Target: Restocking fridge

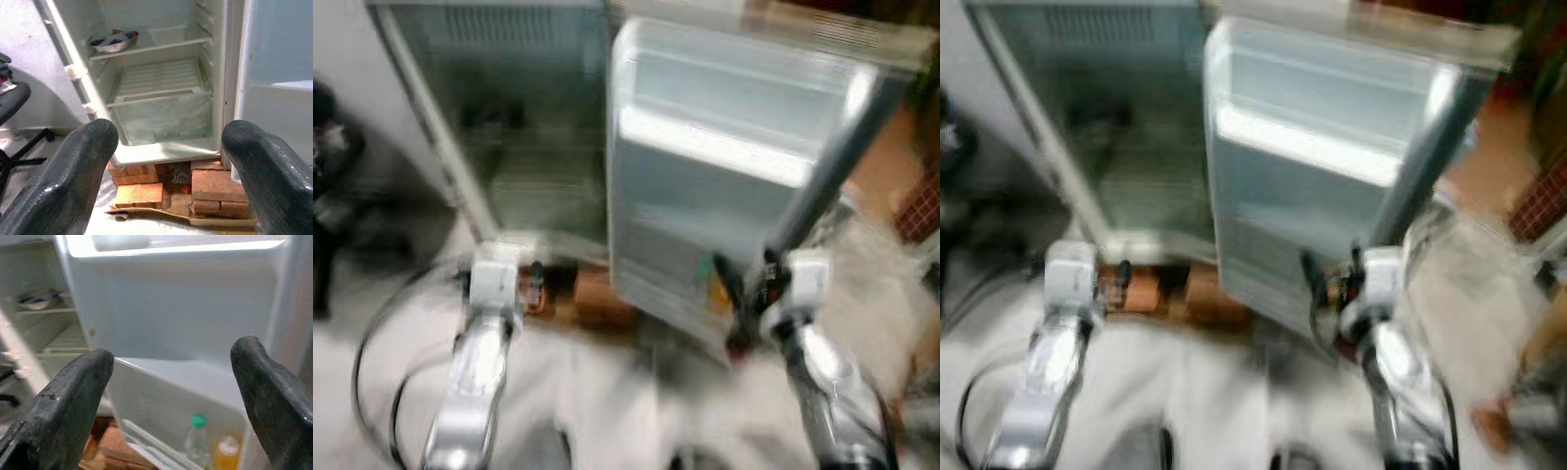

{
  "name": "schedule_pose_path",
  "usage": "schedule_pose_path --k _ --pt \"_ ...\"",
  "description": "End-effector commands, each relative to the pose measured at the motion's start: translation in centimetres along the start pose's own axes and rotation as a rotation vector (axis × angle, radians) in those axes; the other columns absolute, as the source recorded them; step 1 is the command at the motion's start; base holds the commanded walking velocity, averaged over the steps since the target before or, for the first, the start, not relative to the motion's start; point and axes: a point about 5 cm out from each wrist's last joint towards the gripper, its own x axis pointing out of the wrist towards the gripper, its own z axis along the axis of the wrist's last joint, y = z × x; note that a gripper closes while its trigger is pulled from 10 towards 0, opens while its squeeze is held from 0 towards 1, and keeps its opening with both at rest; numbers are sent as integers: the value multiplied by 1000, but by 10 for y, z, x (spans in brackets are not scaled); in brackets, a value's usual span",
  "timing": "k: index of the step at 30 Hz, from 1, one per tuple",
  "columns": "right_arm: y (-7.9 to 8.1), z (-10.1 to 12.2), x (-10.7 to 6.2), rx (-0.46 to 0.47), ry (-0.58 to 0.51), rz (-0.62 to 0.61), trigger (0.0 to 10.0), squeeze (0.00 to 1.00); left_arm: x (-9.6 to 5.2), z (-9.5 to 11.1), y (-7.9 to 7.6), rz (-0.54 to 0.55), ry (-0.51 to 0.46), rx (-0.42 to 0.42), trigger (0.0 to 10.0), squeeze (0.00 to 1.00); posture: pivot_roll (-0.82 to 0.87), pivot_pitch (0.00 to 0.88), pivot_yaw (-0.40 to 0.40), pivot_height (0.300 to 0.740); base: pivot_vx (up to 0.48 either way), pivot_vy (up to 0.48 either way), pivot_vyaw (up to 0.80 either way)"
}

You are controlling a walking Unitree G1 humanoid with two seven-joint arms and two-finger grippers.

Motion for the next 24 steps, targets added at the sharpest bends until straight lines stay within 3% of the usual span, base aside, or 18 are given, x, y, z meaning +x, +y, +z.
schedule_pose_path --k 1,15,24 --pt "3 4 3 -18 -28 -22 10000 0 2 5 2 -3 -15 16 10000 0 37 62 14 740 0 0 0" --pt "0 9 10 -59 -78 -132 10000 0 1 4 4 -2 -11 11 10000 0 40 64 3 740 0 -17 0" --pt "10 8 12 -56 -85 -113 10000 0 -1 1 4 2 4 11 10000 0 41 71 -6 740 86 -329 0"
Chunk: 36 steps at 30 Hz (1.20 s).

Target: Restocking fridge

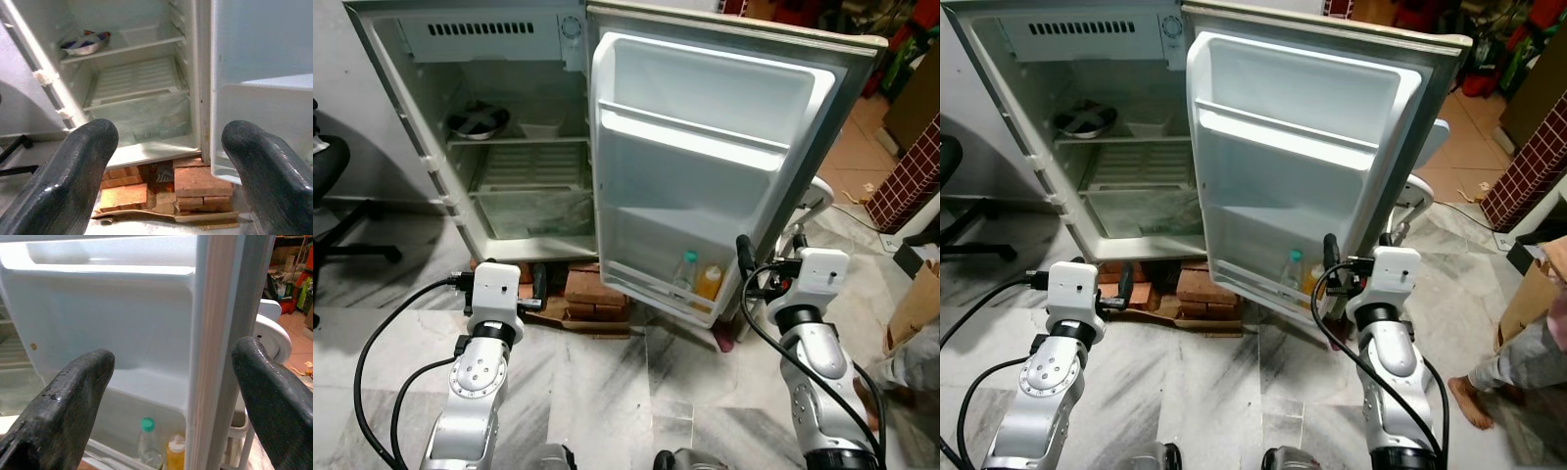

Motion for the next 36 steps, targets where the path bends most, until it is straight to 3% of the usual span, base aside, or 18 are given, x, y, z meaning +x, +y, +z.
schedule_pose_path --k 1,8,13,21,23,24,26,29,31,34,36 --pt "0 2 0 -11 -16 5 10000 0 -1 1 0 -1 0 0 10000 0 40 71 -8 740 259 -401 0" --pt "3 -2 -1 -12 -2 19 10000 0 -3 -2 0 8 14 -3 10000 0 41 71 -12 740 260 -400 0" --pt "5 -3 2 -11 -3 42 10000 0 1 8 0 11 -38 -16 10000 0 44 74 -9 740 0 0 0" --pt "18 -1 12 23 -5 118 10000 0 0 3 4 31 -6 28 10000 0 44 72 -3 740 0 0 0" --pt "26 1 19 39 -15 157 10000 0 -6 -12 14 82 78 83 10000 0 48 73 1 740 0 0 0" --pt "26 1 19 39 -15 157 10000 0 -6 -12 14 82 78 83 10000 0 48 73 1 740 0 0 0" --pt "35 7 31 50 -36 183 10000 0 -15 -28 26 145 184 84 10000 0 55 73 2 740 0 0 0" --pt "42 13 40 69 -51 196 10000 0 -22 -38 34 175 253 71 10000 0 63 73 3 740 0 0 0" --pt "56 24 57 115 -77 215 10000 0 -30 -45 40 191 316 68 10000 0 83 73 -2 740 0 0 0" --pt "67 30 64 132 -89 237 10000 0 -30 -47 42 194 331 46 10000 0 96 75 -5 740 0 0 0" --pt "84 37 73 165 -98 271 10000 0 -28 -45 40 179 326 39 10000 0 105 77 -12 740 0 0 0"
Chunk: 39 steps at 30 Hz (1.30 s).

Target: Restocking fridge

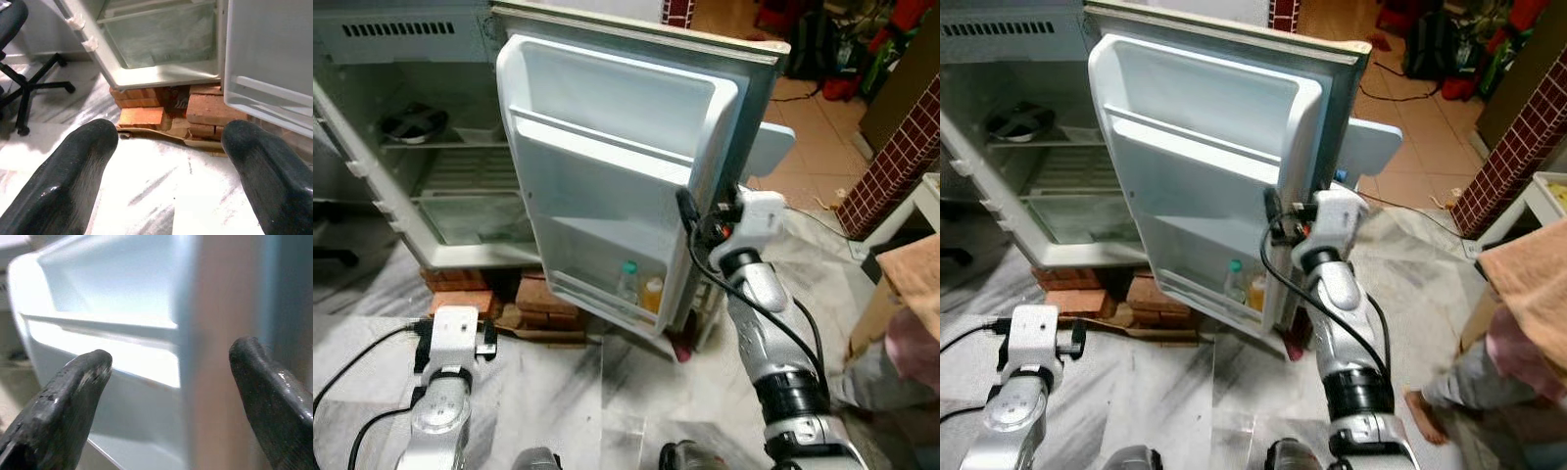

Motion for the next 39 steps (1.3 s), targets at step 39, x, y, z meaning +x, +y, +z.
schedule_pose_path --k 39 --pt "-52 -51 -124 -261 781 765 10000 0 -40 -45 23 68 186 182 10000 0 139 125 -43 740 0 0 0"
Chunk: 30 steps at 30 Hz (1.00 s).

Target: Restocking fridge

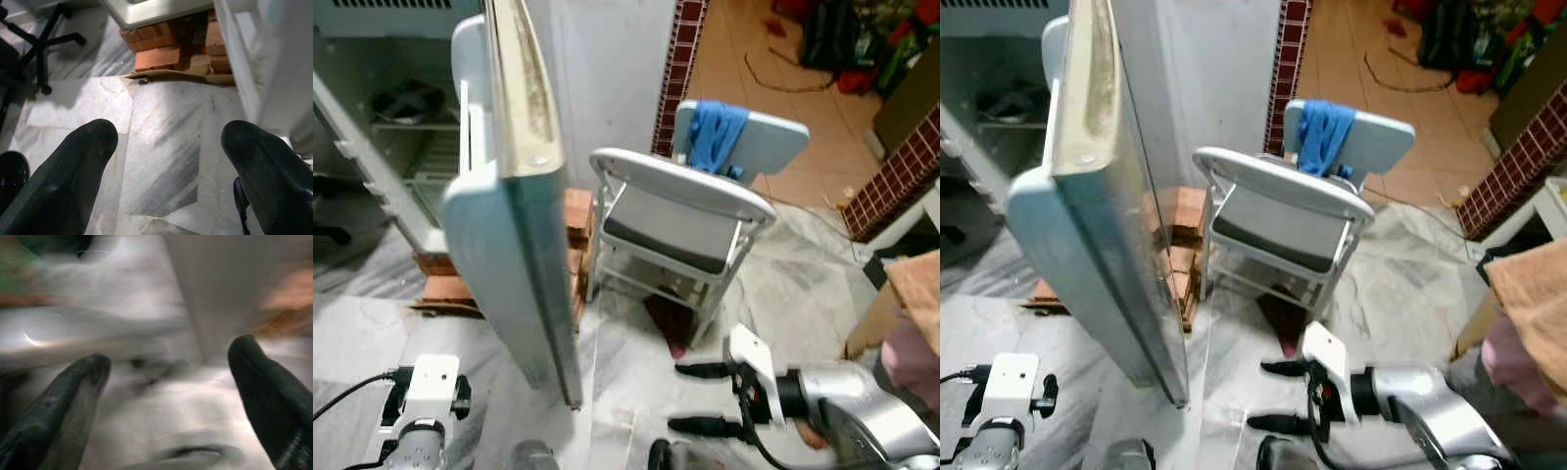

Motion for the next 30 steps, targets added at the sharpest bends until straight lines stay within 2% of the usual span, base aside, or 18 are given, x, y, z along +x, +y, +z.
schedule_pose_path --k 1,2,4,8,10,11,12,14,16,17,19,22,23,24,25,26,30 --pt "-25 12 2 -70 -33 -232 10000 0 -4 -4 1 23 8 17 10000 0 143 127 -43 740 0 0 0" --pt "-35 23 6 -79 -77 -333 10000 0 -6 -7 3 35 10 16 10000 0 150 132 -47 740 0 0 0" --pt "-40 30 10 -58 -113 -376 10000 0 -9 -11 5 35 13 13 10000 0 156 134 -50 740 0 0 0" --pt "-39 42 23 -83 -175 -392 10000 0 -10 -15 7 28 10 -6 10000 0 163 136 -56 740 0 0 0" --pt "-39 43 28 -91 -183 -393 10000 0 -6 -12 5 9 -16 6 10000 0 164 136 -59 740 0 0 0" --pt "-36 42 34 -103 -188 -390 10000 0 -3 -5 2 -17 -68 44 10000 0 163 136 -61 740 0 0 0" --pt "-36 42 34 -103 -188 -390 10000 0 -3 -5 2 -17 -68 44 10000 0 163 136 -61 740 0 0 0" --pt "-33 41 40 -115 -203 -398 10000 0 5 5 -5 -83 -135 61 10000 0 158 134 -63 740 0 0 0" --pt "-33 41 40 -117 -207 -401 10000 0 6 6 -6 -88 -140 60 10000 0 158 134 -63 740 0 0 0" --pt "-33 42 40 -105 -230 -442 10000 0 15 19 -7 -106 -202 36 10000 0 149 130 -67 740 0 0 0" --pt "-33 41 40 -101 -242 -468 10000 0 21 28 -7 -119 -247 27 10000 0 148 128 -67 740 0 0 0" --pt "-29 37 44 -97 -246 -479 10000 0 36 60 -7 -166 -344 -1 10000 0 135 116 -67 740 0 0 0" --pt "-27 35 45 -100 -244 -476 10000 0 46 75 1 -132 -372 6 10000 0 125 110 -64 740 0 0 0" --pt "-27 35 45 -100 -244 -476 10000 0 46 75 1 -132 -372 6 10000 0 125 110 -64 740 0 0 0" --pt "-26 34 45 -101 -245 -476 10000 0 53 84 13 -70 -373 12 10000 0 121 106 -60 740 0 0 0" --pt "-26 32 43 -101 -242 -482 10000 0 58 84 28 11 -347 13 10000 0 119 104 -58 740 0 0 0" --pt "-29 27 39 -92 -231 -504 10000 0 60 74 60 186 -292 3 10000 0 119 104 -55 740 0 0 0"
